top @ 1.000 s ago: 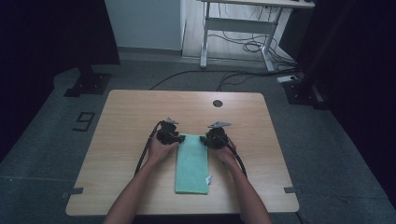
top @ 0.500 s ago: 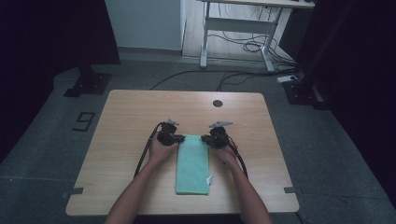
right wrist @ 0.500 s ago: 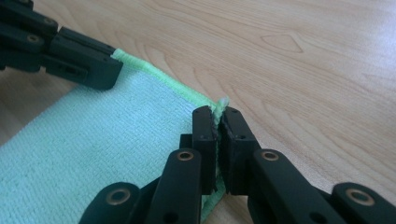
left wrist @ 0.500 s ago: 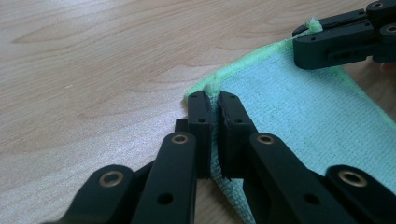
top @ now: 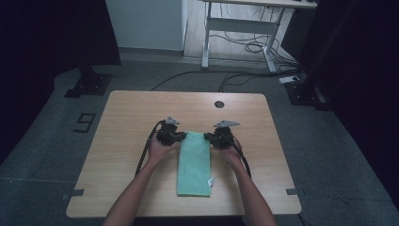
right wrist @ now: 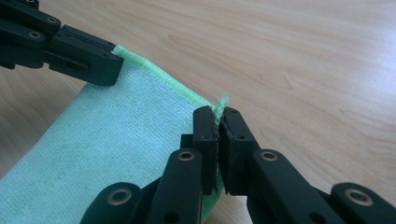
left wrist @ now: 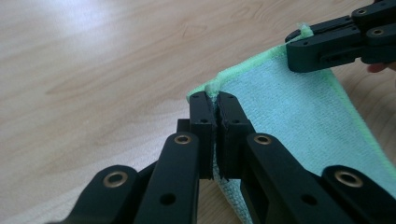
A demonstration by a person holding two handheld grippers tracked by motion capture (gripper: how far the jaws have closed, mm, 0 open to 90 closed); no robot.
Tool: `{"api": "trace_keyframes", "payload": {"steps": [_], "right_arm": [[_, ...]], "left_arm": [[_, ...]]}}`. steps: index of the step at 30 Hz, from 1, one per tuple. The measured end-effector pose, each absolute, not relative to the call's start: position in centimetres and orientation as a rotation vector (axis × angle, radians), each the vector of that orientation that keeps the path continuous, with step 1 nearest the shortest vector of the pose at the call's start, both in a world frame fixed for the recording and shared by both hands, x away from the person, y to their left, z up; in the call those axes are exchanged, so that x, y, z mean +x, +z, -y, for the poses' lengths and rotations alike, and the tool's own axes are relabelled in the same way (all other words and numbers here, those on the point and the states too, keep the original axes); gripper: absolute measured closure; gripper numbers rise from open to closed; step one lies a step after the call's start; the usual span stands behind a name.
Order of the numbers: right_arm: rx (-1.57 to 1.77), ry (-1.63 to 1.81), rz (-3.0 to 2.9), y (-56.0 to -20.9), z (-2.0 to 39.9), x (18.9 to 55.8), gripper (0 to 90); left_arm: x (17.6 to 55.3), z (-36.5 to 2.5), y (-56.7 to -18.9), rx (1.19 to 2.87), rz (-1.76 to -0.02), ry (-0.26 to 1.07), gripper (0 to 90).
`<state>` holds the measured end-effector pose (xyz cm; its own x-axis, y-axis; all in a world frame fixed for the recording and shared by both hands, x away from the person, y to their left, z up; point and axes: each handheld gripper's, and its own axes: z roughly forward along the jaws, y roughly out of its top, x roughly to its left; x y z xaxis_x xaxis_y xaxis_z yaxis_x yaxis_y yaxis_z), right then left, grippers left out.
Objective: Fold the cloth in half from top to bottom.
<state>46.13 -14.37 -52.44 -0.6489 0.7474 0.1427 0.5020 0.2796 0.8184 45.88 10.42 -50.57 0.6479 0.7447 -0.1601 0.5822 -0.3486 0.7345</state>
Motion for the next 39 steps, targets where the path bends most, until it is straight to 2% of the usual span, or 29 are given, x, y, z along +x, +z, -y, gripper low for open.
{"api": "trace_keyframes", "payload": {"steps": [12,19,39], "right_arm": [[1.072,1.327,-2.221,-49.0,14.8,46.1,85.4],[1.053,1.321,-2.242,-49.7,14.6,45.5,85.0],[0.985,1.366,-2.222,-49.8,15.2,43.1,84.7]], "left_arm": [[46.2,-10.3,-47.7,2.043,-0.968,0.309,86.5],[45.5,-10.6,-48.9,2.046,-0.961,0.306,86.3],[43.4,-10.7,-48.6,2.062,-0.857,0.333,86.1]]}}
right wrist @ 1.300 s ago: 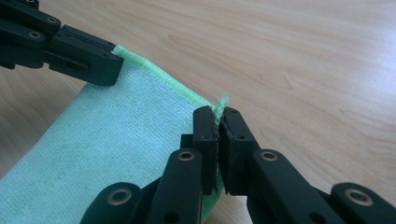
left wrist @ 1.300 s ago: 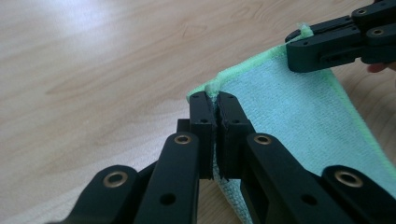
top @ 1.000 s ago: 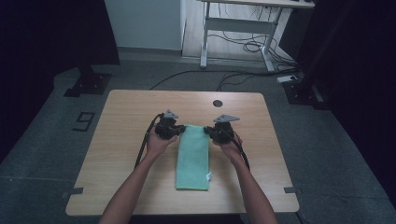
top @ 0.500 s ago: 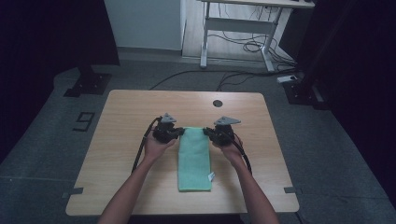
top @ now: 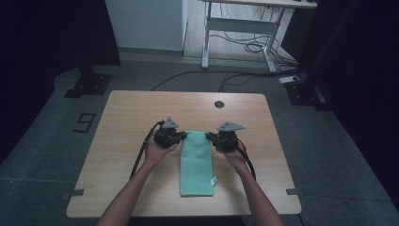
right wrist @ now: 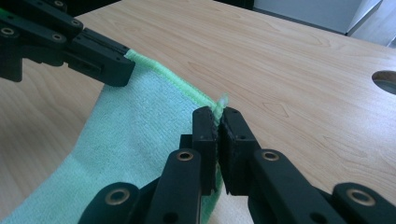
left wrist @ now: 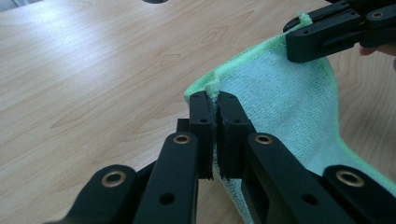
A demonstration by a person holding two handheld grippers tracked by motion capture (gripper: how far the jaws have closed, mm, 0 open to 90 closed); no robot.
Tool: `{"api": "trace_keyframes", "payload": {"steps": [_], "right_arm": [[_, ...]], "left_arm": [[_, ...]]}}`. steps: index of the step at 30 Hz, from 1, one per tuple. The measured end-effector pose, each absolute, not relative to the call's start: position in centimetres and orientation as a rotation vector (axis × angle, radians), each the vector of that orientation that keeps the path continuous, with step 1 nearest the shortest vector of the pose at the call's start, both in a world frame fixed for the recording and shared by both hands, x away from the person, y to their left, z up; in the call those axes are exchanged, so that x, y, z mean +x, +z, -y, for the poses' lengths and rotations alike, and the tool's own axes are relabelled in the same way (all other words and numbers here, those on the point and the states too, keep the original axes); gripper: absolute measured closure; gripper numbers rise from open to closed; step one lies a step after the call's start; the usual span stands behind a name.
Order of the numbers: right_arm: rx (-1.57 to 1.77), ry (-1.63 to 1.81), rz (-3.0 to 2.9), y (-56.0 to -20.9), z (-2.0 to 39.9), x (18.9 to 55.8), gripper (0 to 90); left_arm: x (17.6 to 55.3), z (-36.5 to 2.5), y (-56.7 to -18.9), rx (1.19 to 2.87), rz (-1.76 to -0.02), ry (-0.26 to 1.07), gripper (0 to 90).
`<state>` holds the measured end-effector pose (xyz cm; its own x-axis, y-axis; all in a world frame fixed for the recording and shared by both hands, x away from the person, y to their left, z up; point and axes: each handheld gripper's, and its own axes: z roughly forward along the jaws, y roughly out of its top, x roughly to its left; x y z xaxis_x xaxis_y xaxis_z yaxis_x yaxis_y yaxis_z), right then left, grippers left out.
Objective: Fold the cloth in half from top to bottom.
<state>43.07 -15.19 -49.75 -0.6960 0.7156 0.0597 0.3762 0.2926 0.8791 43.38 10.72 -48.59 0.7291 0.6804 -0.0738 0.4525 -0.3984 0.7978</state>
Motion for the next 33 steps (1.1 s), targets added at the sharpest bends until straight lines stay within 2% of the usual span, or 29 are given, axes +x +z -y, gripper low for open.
{"api": "trace_keyframes", "payload": {"steps": [23,33], "right_arm": [[0.996,1.373,-2.247,-50.5,15.4,41.8,85.1],[1.013,1.376,-2.184,-48.7,15.2,44.0,85.5]], "left_arm": [[41.9,-10.4,-49.5,2.088,-0.838,0.342,86.6],[45.6,-10.0,-47.1,2.063,-0.842,0.424,86.9]]}}
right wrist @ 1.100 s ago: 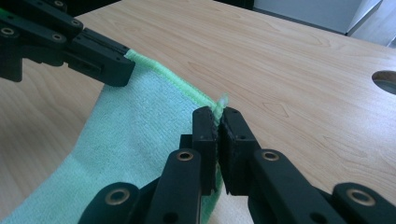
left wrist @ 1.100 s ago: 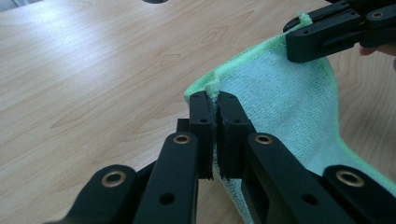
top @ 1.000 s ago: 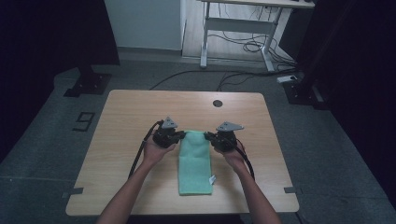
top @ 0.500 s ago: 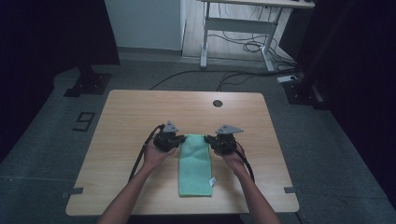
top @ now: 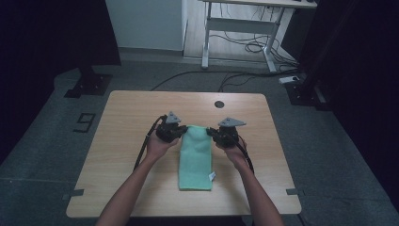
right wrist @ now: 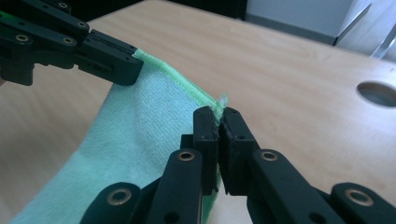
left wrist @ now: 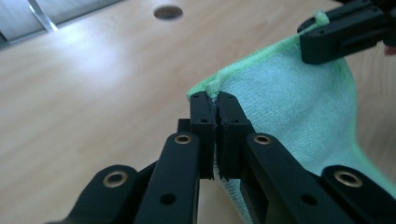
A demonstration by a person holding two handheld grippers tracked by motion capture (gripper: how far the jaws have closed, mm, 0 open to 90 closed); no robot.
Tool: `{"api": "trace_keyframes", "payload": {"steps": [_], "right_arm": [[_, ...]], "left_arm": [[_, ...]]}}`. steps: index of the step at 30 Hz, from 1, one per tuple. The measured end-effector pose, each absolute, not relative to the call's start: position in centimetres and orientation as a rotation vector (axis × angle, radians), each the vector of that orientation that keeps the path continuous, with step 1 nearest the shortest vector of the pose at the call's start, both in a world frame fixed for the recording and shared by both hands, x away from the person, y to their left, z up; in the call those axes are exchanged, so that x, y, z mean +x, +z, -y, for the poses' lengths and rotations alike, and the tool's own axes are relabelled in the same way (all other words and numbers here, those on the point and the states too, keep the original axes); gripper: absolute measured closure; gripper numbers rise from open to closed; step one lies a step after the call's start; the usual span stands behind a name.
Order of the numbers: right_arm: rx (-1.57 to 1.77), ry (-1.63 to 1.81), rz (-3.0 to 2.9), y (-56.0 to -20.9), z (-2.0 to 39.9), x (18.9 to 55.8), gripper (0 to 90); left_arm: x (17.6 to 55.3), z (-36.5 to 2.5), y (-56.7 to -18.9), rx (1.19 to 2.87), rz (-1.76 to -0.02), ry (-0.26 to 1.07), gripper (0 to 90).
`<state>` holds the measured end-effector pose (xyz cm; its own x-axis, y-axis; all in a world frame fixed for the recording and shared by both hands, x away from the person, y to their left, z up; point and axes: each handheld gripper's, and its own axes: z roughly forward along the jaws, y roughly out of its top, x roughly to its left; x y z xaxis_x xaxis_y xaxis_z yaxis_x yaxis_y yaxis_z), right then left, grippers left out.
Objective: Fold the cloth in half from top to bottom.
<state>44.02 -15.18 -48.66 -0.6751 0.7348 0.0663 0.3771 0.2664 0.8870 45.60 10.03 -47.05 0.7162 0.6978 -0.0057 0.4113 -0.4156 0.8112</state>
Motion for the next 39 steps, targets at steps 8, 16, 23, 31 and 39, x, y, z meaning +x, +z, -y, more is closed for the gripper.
{"api": "trace_keyframes", "payload": {"steps": [8,16,23,31,39], "right_arm": [[1.005,1.417,-2.146,-47.3,15.9,44.6,85.4],[0.97,1.414,-2.172,-48.0,15.4,42.5,85.3],[0.961,1.422,-2.184,-48.5,15.5,41.6,85.2],[0.958,1.441,-2.192,-49.0,15.8,40.8,85.0],[0.968,1.428,-2.214,-49.6,15.8,40.5,85.0]], "left_arm": [[45.1,-9.9,-46.8,2.046,-0.792,0.438,86.7],[43.0,-10.6,-47.9,2.042,-0.779,0.442,86.2],[42.2,-10.8,-48.0,2.039,-0.767,0.432,86.1],[41.0,-10.8,-48.0,2.04,-0.755,0.424,86.2],[40.5,-10.7,-48.3,2.058,-0.761,0.414,86.1]]}}
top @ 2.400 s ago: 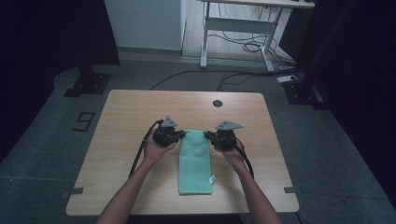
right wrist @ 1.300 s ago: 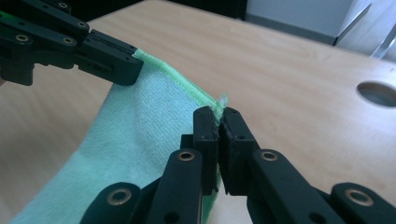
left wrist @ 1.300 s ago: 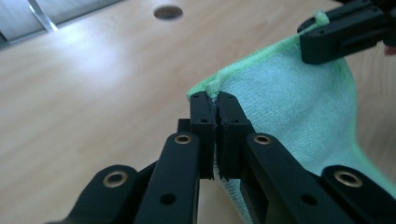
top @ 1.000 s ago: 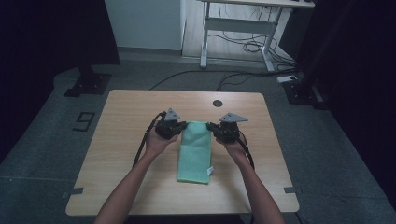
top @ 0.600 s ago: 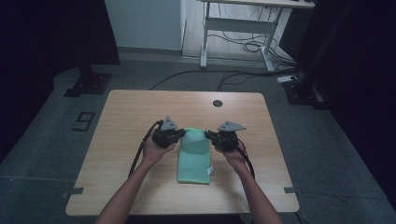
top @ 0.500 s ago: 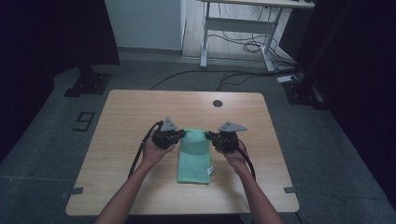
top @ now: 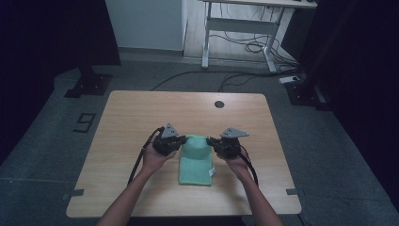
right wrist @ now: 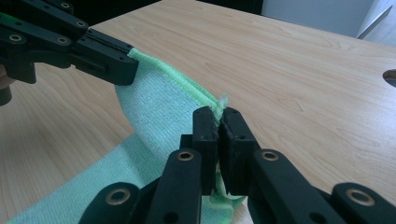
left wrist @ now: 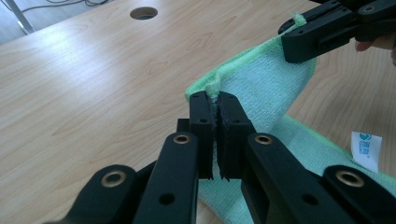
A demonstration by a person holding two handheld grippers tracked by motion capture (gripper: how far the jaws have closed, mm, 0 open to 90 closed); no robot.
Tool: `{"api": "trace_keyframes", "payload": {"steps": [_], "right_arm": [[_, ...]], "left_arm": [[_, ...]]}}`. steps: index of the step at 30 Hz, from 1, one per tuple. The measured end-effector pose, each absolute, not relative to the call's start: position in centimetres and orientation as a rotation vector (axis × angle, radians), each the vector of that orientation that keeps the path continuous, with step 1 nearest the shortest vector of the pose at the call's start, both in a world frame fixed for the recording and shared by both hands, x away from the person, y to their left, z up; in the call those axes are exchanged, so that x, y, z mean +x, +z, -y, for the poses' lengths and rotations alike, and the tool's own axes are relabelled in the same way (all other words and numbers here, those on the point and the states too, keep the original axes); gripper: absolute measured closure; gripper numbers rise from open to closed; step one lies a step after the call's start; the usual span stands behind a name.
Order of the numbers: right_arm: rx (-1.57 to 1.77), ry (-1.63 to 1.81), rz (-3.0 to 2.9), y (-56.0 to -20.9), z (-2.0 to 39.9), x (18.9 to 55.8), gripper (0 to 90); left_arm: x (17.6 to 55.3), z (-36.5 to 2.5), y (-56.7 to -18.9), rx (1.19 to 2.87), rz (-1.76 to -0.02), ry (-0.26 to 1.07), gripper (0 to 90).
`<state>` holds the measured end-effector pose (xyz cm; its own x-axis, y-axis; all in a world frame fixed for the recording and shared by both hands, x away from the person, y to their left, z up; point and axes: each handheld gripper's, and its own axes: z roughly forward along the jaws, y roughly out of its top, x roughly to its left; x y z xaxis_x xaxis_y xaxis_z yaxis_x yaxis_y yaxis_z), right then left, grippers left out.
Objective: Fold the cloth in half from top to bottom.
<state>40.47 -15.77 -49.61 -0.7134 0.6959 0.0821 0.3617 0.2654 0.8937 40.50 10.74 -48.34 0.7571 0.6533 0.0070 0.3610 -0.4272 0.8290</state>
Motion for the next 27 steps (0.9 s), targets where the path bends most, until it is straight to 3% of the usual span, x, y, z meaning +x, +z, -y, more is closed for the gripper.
{"api": "trace_keyframes", "payload": {"steps": [27], "right_arm": [[0.953,1.446,-2.266,-50.1,15.6,39.2,85.0]], "left_arm": [[38.8,-11.5,-48.9,2.031,-0.802,0.368,86.0]]}}
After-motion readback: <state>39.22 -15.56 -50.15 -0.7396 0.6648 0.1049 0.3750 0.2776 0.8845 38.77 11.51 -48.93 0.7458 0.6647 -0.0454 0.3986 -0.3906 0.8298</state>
